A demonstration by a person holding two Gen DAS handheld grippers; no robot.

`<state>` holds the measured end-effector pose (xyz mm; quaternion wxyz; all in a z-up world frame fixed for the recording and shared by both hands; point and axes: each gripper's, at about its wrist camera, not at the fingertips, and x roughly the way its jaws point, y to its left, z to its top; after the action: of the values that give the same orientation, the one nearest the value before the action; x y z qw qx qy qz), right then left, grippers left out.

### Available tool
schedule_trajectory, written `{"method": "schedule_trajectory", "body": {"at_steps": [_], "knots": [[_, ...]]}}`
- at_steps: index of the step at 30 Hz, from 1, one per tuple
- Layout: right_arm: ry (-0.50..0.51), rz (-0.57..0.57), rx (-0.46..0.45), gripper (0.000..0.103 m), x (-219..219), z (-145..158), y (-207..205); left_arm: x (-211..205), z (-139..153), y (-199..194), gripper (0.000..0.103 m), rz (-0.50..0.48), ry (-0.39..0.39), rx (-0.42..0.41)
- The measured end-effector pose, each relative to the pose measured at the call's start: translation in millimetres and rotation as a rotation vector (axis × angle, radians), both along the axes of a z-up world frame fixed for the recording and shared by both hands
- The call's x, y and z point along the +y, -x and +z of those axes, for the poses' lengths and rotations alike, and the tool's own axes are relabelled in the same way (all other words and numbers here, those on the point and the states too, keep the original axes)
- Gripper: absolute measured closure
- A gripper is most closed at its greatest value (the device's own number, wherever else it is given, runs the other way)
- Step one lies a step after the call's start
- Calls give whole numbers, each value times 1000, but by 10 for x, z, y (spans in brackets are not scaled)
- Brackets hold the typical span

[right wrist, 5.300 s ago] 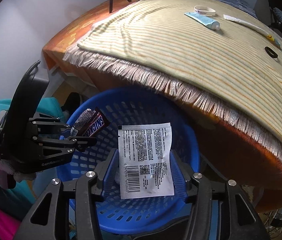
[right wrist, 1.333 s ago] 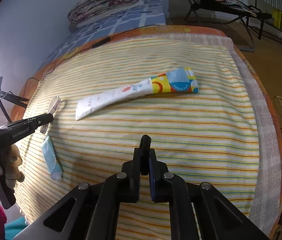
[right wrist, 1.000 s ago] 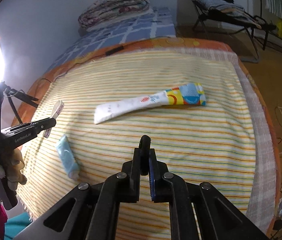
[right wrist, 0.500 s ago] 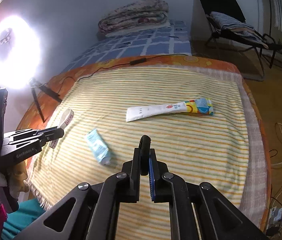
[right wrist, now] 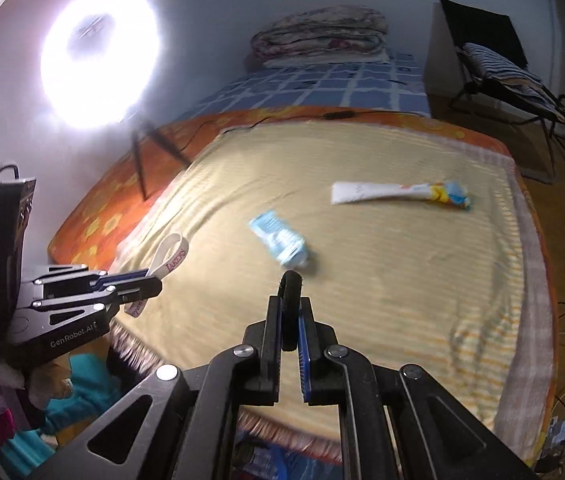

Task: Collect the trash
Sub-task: 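Carry the wristband with the left gripper while the right gripper carries the hair tie to the basket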

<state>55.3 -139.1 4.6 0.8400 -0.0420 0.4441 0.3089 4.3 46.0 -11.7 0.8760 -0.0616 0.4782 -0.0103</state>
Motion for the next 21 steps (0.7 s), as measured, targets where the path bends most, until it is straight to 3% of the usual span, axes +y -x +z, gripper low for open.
{"method": "schedule_trajectory", "body": {"at_steps": [8,21], "knots": [[8,55,50,98,71,-228,548,-30,-231,490,98,25,33,40],[59,103,118,98,84,-628,1012,-152,-823,1008,98,51,65,154]]}}
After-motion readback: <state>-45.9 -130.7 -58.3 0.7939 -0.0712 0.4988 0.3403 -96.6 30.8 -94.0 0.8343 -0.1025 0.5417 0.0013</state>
